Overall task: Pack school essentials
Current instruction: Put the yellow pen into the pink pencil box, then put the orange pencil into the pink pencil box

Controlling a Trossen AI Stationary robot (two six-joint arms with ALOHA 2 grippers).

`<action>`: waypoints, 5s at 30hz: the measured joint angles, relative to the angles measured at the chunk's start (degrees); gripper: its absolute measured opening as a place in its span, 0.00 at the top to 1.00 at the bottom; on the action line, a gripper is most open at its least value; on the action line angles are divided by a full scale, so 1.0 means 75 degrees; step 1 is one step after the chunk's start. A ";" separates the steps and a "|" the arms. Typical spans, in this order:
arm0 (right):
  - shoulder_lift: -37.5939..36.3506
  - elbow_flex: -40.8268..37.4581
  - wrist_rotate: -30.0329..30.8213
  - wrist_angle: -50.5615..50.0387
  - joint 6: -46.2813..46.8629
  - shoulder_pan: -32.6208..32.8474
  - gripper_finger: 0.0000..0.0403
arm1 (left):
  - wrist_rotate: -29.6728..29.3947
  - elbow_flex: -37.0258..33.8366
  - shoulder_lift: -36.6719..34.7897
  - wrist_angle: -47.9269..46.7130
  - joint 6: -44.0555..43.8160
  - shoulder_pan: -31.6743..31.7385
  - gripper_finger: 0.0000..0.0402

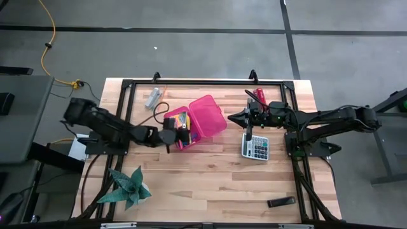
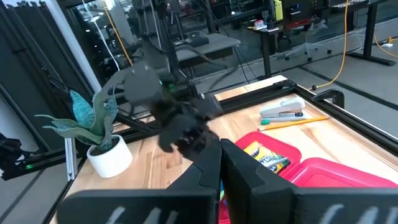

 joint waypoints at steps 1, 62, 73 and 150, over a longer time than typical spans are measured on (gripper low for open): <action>0.0000 0.0000 0.0000 -0.0001 -0.0003 0.0001 1.00 | -0.0052 0.0000 0.0217 0.0161 -0.0262 0.0030 0.99; 0.0000 0.0000 0.0000 0.0646 -0.0479 0.0001 1.00 | 0.4468 0.0000 -0.5873 0.0106 0.9294 0.2063 0.58; 0.0000 -0.0003 0.0000 0.0932 -0.0538 0.0000 1.00 | 0.4456 0.0000 -0.5873 0.0000 0.9616 0.2063 0.58; -0.0002 -0.0003 0.0000 0.0874 -0.0519 0.0000 1.00 | 0.3732 0.2420 -0.0307 -0.6468 0.7203 0.6223 1.00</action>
